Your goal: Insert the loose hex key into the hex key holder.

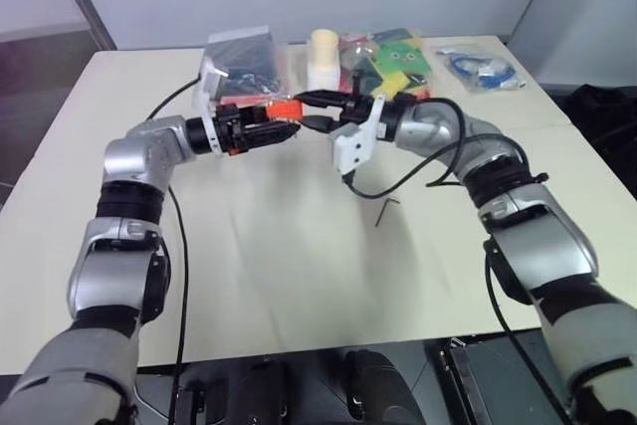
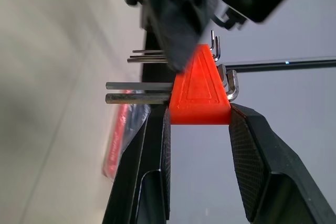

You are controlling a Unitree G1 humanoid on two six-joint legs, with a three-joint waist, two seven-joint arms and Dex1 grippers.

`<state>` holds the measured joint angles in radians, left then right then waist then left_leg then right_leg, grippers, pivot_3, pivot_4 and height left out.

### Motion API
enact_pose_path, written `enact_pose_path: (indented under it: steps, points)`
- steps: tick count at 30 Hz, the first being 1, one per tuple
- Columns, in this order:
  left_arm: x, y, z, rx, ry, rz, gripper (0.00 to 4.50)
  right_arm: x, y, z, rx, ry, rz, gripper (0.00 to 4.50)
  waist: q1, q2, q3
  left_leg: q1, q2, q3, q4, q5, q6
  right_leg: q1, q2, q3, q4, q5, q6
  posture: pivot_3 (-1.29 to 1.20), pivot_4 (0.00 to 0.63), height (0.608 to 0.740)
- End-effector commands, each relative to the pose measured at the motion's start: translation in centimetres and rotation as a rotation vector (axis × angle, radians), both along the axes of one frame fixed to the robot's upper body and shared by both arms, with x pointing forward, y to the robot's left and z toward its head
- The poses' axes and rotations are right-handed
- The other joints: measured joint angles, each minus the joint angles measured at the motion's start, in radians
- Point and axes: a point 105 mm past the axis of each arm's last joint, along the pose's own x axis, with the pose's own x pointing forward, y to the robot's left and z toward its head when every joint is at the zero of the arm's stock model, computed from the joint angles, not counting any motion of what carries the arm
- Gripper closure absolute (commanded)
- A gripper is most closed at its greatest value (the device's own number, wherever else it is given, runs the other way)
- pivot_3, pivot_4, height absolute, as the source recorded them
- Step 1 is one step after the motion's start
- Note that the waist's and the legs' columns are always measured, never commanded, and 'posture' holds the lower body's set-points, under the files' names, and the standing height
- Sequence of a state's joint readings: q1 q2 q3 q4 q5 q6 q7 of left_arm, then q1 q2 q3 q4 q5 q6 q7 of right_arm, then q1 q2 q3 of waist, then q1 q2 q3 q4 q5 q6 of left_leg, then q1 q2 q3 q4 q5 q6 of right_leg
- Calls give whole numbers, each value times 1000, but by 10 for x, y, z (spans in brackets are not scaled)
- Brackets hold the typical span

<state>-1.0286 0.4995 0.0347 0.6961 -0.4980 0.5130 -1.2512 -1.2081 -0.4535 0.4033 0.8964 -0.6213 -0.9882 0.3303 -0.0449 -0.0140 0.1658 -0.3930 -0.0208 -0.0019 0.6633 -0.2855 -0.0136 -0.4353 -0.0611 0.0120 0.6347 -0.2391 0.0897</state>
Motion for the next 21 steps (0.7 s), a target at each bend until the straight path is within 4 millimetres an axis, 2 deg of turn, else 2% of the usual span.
enact_pose_path:
  steps: [1, 3, 6, 12, 13, 18, 21]
  points:
    - [2, 3, 22, -36, -76, 15, 0, -6, 3, 14, 37, -30, 31, 3498, 0, 0, 0, 0, 0, 0, 0, 0, 0, 0, 0, 0, 0, 0, 0, 0, 150, 740]
    - [2, 3, 23, -42, -78, 15, 0, -7, 4, 11, 35, -21, 34, 3498, 0, 0, 0, 0, 0, 0, 0, 0, 0, 0, 0, 0, 0, 0, 0, 0, 150, 740]
    - [2, 2, 21, -38, -78, 7, 893, -7, 4, 9, 34, -12, 36, 3498, 0, 0, 0, 0, 0, 0, 0, 0, 0, 0, 0, 0, 0, 0, 0, 0, 150, 740]
    - [-2, 1, 13, -12, -64, -20, 3961, -6, 5, 10, 42, -4, 31, 3498, 1, 0, 0, 0, 0, 0, 0, 0, 0, 0, 0, 0, 3, 0, 0, 0, 150, 740]
    - [-3, 0, 11, -4, -59, -28, 4302, -6, 5, 10, 44, -3, 29, 3498, 0, 0, 0, 0, 0, 0, 1, 0, 0, 0, 0, 0, 3, 0, 0, 0, 150, 740]
    - [-3, 0, 9, 6, -59, -25, 4302, -6, 5, 10, 51, 0, 30, 3498, 0, 0, 0, 0, 0, 0, 1, 0, 0, 0, 0, 0, 4, 0, 0, 0, 150, 740]
    - [-4, 0, 8, 14, -60, -26, 2851, -5, 6, 10, 53, 1, 30, 3498, 0, 0, 0, 0, 0, 0, 1, 0, 0, 0, 0, 0, 5, 0, 0, 0, 150, 740]
